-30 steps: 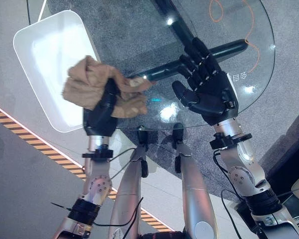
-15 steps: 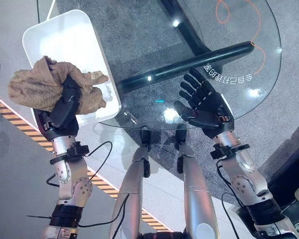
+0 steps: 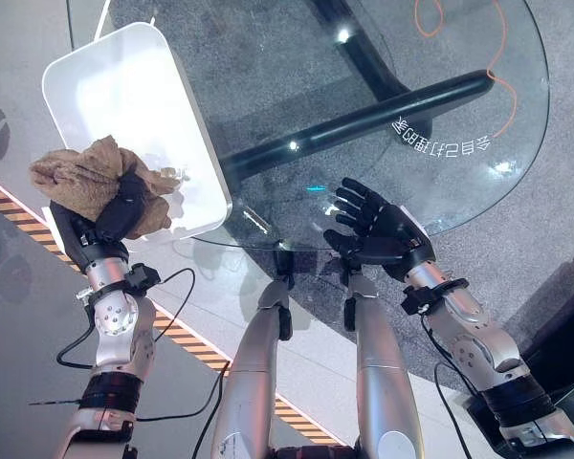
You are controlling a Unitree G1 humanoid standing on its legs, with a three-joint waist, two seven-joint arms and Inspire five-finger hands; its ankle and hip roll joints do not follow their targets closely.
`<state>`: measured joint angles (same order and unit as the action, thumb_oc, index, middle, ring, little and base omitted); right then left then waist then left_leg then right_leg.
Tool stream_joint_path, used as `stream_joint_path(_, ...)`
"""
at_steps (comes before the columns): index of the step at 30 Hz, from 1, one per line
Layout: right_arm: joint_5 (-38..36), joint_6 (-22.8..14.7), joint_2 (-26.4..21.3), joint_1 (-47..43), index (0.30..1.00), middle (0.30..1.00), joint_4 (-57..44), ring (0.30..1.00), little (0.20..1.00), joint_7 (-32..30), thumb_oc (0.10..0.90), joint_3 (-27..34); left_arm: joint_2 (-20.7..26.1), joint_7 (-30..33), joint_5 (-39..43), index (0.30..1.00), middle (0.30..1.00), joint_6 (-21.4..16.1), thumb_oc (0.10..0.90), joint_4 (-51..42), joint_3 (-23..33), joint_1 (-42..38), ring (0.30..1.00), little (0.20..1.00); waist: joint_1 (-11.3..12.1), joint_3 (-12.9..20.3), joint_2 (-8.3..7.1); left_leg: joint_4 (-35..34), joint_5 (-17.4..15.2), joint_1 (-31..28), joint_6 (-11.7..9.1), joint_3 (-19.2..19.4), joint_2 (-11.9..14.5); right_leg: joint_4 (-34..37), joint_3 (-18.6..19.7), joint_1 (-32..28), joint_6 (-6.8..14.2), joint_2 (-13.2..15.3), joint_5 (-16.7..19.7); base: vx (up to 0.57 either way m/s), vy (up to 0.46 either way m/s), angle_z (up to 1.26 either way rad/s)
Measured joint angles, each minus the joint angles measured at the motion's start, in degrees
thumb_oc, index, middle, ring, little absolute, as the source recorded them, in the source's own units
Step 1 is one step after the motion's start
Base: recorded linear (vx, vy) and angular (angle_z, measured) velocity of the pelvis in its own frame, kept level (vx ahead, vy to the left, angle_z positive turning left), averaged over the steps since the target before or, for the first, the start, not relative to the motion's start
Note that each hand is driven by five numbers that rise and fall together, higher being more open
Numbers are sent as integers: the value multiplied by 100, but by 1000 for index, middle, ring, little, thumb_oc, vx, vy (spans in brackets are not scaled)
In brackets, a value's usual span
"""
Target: Wipe the table with a cloth and put it in the basket.
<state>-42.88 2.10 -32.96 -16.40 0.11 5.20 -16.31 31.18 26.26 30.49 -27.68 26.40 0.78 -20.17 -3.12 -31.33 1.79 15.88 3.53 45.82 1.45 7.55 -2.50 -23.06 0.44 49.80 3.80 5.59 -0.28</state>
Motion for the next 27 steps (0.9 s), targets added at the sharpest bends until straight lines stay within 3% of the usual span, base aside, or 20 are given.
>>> stream_joint_path(12,-220,83,-326,-765,900,900,362,900,900,14,800,-303,761,213,47,300,300,980,100,1374,-627,-1932,300,200,-234,5,-10,154,-33,489,-38,16,38,9,14,414,-5,-45,39,1,78,-2)
stream_joint_path(22,-301,129,-350,-1050,900,900,632,900,900,10,800,-477,966,288,196,300,300,1310,100,1840,-942,-2686,300,200,-343,10,-53,370,-78,825,-81,-21,112,-65,-16,671,-41,-120,67,0,8,0)
stream_joint_path(25,-389,106,-352,-1134,900,900,634,900,900,10,800,-532,1047,293,258,644,644,1490,501,1897,-942,-2847,644,601,-356,12,-69,437,-86,924,-93,-30,144,-80,-22,744,-62,-151,91,0,0,0)
stream_joint_path(26,-400,104,-348,-1160,900,900,650,900,900,10,800,-549,1047,293,264,900,900,1540,800,1982,-944,-2932,900,900,-361,9,-73,440,-85,933,-94,-35,147,-80,-28,749,-64,-156,97,0,0,0)
stream_joint_path(27,-416,104,-346,-1171,900,900,659,900,900,10,800,-565,1047,291,273,900,900,1611,800,2043,-948,-2999,900,900,-365,12,-80,442,-85,934,-94,-40,152,-80,-32,749,-65,-158,99,0,0,0)
